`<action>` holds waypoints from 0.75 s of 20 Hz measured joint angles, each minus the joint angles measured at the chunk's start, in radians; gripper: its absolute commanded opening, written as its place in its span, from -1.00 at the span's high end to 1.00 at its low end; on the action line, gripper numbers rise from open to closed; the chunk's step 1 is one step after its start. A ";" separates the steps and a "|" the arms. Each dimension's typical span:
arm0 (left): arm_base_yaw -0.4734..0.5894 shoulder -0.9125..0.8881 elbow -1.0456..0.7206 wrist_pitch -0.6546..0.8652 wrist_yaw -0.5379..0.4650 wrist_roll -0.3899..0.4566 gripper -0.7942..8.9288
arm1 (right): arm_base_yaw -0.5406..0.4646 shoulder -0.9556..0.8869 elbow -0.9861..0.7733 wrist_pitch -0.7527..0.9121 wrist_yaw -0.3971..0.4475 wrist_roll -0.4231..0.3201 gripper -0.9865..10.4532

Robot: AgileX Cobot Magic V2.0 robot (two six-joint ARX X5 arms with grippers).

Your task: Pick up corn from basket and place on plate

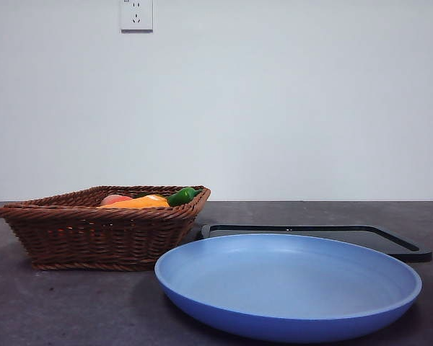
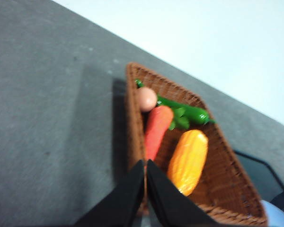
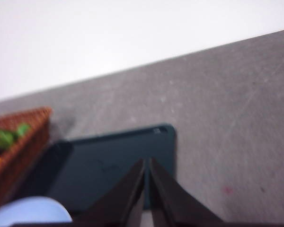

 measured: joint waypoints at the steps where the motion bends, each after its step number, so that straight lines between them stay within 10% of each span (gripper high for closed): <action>1: 0.000 0.001 0.016 -0.010 0.002 -0.004 0.82 | 0.000 0.000 0.018 -0.005 0.000 0.012 0.82; 15: 0.000 0.199 0.364 -0.270 0.185 0.043 0.82 | 0.000 0.178 0.384 -0.353 -0.156 0.003 0.82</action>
